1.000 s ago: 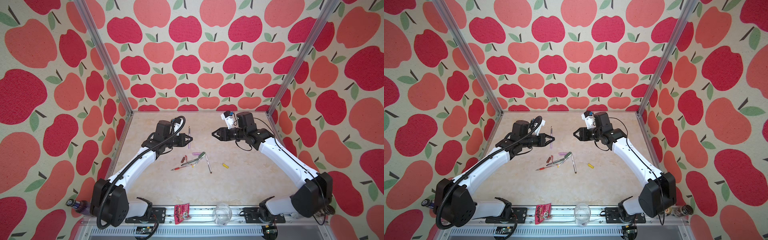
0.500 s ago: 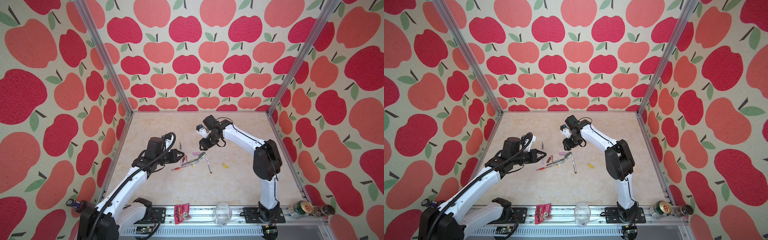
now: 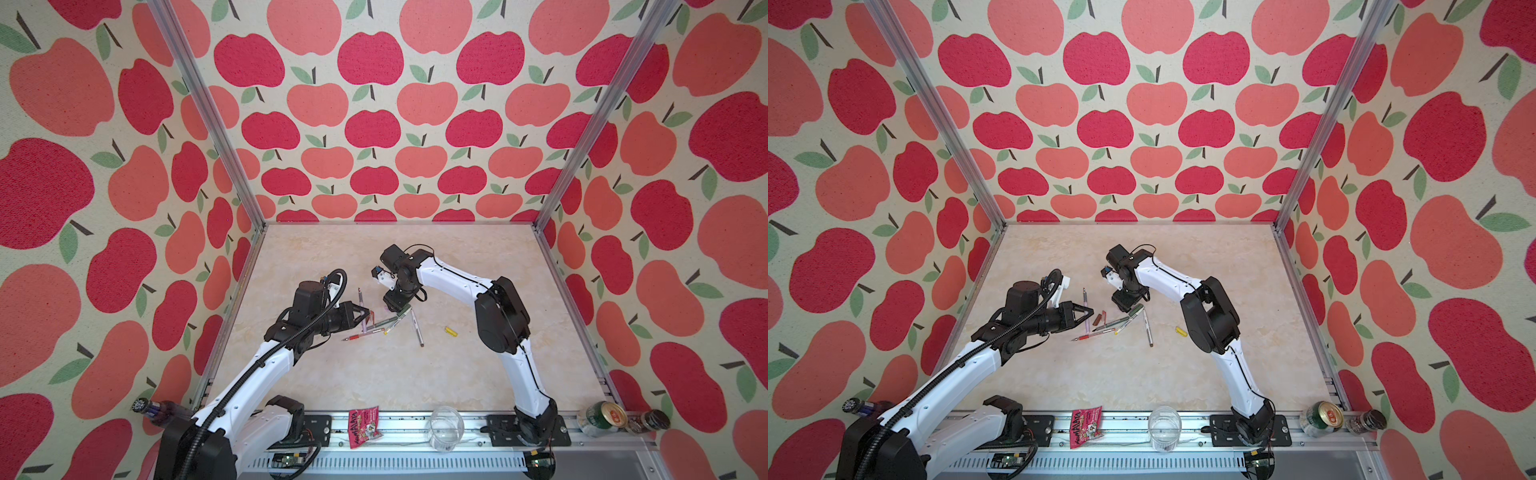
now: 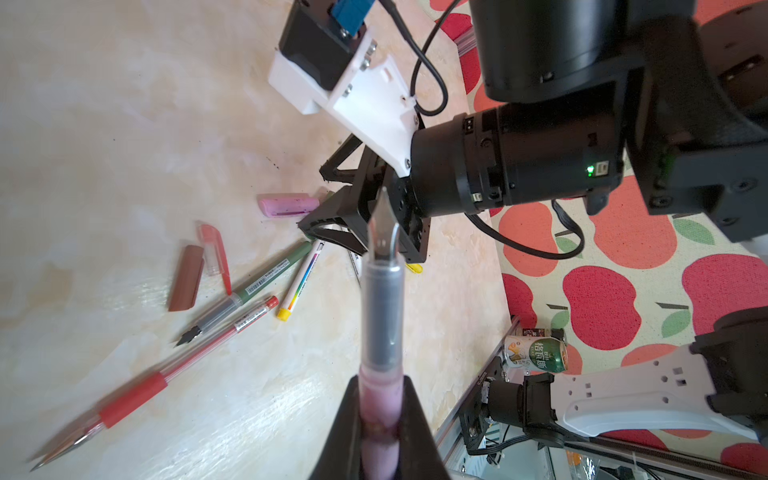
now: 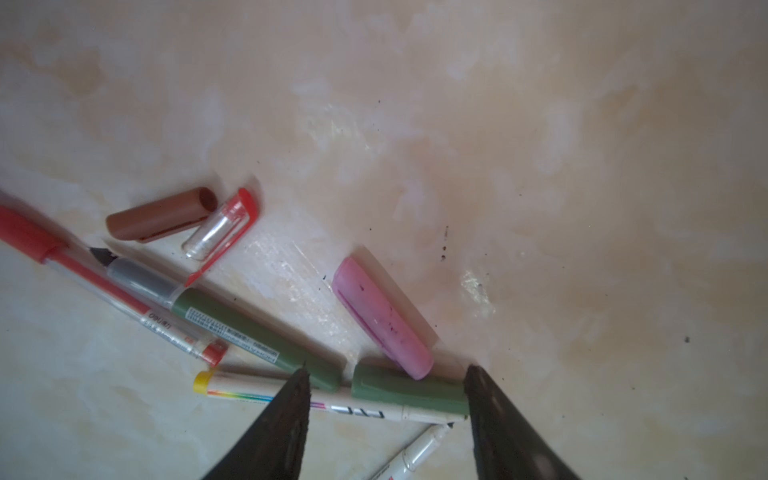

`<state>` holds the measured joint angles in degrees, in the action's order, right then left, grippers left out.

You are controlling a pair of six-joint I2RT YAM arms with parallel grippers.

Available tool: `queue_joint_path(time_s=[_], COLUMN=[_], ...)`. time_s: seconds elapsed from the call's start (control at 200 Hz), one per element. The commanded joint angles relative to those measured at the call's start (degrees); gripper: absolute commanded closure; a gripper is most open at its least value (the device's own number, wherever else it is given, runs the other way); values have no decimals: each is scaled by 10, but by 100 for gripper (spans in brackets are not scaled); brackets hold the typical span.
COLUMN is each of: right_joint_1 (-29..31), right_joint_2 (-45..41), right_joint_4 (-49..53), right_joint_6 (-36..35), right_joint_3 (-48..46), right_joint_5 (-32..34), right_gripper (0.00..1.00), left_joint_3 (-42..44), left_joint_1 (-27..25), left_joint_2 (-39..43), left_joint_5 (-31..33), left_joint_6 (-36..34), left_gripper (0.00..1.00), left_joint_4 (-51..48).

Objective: Insert the pens into the pen caps
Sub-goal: 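Hold the pen with the left gripper while the right gripper moves to the pile, then lower the right gripper over the pink cap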

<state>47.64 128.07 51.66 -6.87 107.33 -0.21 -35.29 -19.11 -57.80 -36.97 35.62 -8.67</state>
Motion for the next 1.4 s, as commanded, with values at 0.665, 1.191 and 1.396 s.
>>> queue_joint_path(time_s=[0.665,1.191,1.396], right_joint_1=[-3,-20,-18], right_joint_2=[46,68,38], right_joint_4=[-37,-43,-74], right_joint_6=[26,47,54], right_joint_3=[27,49,19], right_joint_5=[19,15,4], right_gripper=[50,60,57], left_joint_3=[-8,-7,-4], left_joint_1=[1,-2,-2], left_joint_2=[-36,-36,-35], left_joint_5=[-24,-26,-26], left_joint_6=[19,29,30], left_gripper=[100,100,100], left_joint_4=[51,69,70])
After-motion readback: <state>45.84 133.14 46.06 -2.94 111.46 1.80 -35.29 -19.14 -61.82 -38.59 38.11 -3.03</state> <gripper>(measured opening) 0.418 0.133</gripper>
